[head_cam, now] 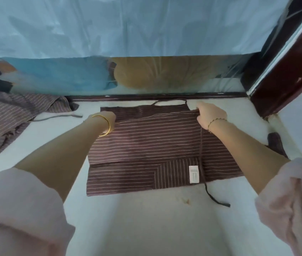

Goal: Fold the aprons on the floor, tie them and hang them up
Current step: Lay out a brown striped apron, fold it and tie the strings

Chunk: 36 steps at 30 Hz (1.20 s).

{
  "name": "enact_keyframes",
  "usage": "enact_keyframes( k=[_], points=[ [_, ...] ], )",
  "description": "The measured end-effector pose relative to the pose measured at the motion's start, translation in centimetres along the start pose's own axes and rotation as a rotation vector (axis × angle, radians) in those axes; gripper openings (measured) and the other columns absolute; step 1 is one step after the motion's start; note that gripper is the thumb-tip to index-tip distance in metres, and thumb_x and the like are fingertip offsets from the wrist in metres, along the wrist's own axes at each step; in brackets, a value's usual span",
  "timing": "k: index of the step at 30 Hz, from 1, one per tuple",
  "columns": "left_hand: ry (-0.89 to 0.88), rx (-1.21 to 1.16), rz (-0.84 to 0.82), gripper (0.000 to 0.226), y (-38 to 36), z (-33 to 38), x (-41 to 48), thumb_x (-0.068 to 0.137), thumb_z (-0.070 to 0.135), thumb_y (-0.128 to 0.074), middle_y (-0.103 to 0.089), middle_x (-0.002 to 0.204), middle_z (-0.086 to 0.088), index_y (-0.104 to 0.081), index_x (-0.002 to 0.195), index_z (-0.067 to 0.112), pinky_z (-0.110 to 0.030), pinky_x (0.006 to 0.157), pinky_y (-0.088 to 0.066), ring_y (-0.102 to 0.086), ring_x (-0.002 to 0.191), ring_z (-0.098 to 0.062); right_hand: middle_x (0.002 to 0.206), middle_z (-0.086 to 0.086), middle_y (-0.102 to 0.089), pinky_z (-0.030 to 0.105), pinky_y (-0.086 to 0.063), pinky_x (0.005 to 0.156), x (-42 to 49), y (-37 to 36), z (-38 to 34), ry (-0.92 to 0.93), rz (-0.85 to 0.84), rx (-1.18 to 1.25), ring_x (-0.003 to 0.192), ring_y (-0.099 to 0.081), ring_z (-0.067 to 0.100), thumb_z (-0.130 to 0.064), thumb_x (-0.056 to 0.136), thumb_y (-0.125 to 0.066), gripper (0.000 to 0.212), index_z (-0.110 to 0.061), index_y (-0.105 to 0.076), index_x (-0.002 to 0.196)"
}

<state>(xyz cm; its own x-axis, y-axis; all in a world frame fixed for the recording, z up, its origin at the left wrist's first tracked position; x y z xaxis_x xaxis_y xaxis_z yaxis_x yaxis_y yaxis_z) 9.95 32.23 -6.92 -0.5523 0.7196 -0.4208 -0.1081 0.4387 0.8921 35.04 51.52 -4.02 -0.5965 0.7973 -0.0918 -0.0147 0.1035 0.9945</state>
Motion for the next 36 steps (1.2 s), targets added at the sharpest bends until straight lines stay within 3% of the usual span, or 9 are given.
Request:
enact_keyframes(
  k=[8,14,18,22,25,31,34,36],
  points=[
    [-0.015,-0.031,0.063,0.018,0.2,-0.1,9.1,0.091,0.006,-0.046,-0.059,0.081,-0.004,-0.06,0.102,0.012,-0.032,0.066,-0.05,-0.06,0.078,-0.024,0.108,0.008,-0.06,0.03,-0.045,0.071,8.1,-4.8,0.8,-0.069,-0.152,0.018,0.095,-0.058,0.027,-0.008,0.095,-0.039,0.032,-0.016,-0.051,0.123],
    [0.055,-0.077,0.113,0.024,-0.7,-0.8,14.1,0.094,0.012,-0.045,-0.063,0.094,-0.005,-0.058,0.113,0.017,-0.034,0.071,-0.049,-0.061,0.085,-0.025,0.123,0.007,-0.058,0.036,-0.05,0.087,13.3,-8.1,-0.3,0.012,-0.162,0.084,0.106,-0.058,0.026,-0.017,0.098,-0.04,0.036,-0.015,-0.048,0.133],
    [-0.021,-0.159,0.031,0.031,-3.3,0.1,16.8,0.094,0.023,-0.049,-0.054,0.117,-0.011,-0.05,0.124,0.012,-0.041,0.087,-0.049,-0.054,0.108,-0.031,0.114,0.007,-0.059,0.034,-0.051,0.083,15.5,-11.9,-0.8,0.039,-0.22,0.07,0.101,-0.057,0.024,-0.025,0.098,-0.042,0.029,-0.013,-0.053,0.123],
    [-0.069,-0.094,0.03,0.037,-4.9,0.3,17.8,0.095,0.031,-0.048,-0.051,0.123,-0.01,-0.046,0.126,0.011,-0.04,0.095,-0.046,-0.047,0.117,-0.029,0.091,0.001,-0.06,0.029,-0.048,0.065,16.6,-13.3,-0.6,0.043,-0.177,0.029,0.08,-0.058,0.019,-0.03,0.097,-0.042,0.026,-0.015,-0.054,0.115],
    [-0.133,-0.014,-0.052,0.035,-5.4,0.7,16.9,0.096,0.032,-0.047,-0.054,0.12,-0.008,-0.05,0.125,0.012,-0.036,0.096,-0.044,-0.05,0.115,-0.026,0.085,-0.003,-0.056,0.026,-0.043,0.06,15.5,-13.7,-0.4,0.022,-0.236,0.059,0.072,-0.054,0.017,-0.03,0.097,-0.042,0.026,-0.016,-0.051,0.117],
    [-0.201,0.095,-0.412,0.027,-7.9,1.4,12.4,0.092,0.03,-0.052,-0.056,0.09,0.0,-0.059,0.109,0.011,-0.028,0.075,-0.046,-0.057,0.086,-0.02,0.091,-0.002,-0.058,0.028,-0.047,0.068,8.5,-15.1,-0.1,0.027,-0.425,0.062,0.083,-0.058,0.017,-0.034,0.095,-0.041,0.032,-0.018,-0.05,0.122],
    [-0.196,0.044,-0.372,0.027,-8.0,0.9,11.0,0.095,0.031,-0.047,-0.057,0.096,-0.001,-0.057,0.11,0.011,-0.028,0.077,-0.044,-0.058,0.095,-0.021,0.097,0.0,-0.061,0.027,-0.043,0.063,7.0,-15.1,-0.2,0.024,-0.346,0.056,0.085,-0.059,0.018,-0.036,0.098,-0.037,0.034,-0.018,-0.053,0.12],
    [-0.158,-0.026,-0.322,0.024,-7.8,0.3,10.8,0.099,0.032,-0.04,-0.058,0.097,-0.002,-0.053,0.11,0.014,-0.028,0.077,-0.043,-0.056,0.092,-0.02,0.1,0.001,-0.062,0.026,-0.041,0.061,7.2,-15.0,-0.1,-0.003,-0.27,0.063,0.088,-0.058,0.019,-0.036,0.099,-0.034,0.035,-0.018,-0.053,0.122]
  ],
)
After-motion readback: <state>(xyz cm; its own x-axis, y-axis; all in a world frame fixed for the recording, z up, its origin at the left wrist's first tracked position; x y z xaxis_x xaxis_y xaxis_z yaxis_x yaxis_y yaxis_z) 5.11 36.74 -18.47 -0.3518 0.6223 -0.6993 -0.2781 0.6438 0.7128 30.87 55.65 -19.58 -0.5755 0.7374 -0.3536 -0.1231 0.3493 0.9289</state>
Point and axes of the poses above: each hand's wrist, its own x-axis towards the middle knuckle, its own y-axis out of the back of the hand, z = x × y, the point moved 5 cm from there along x, towards the middle knuckle
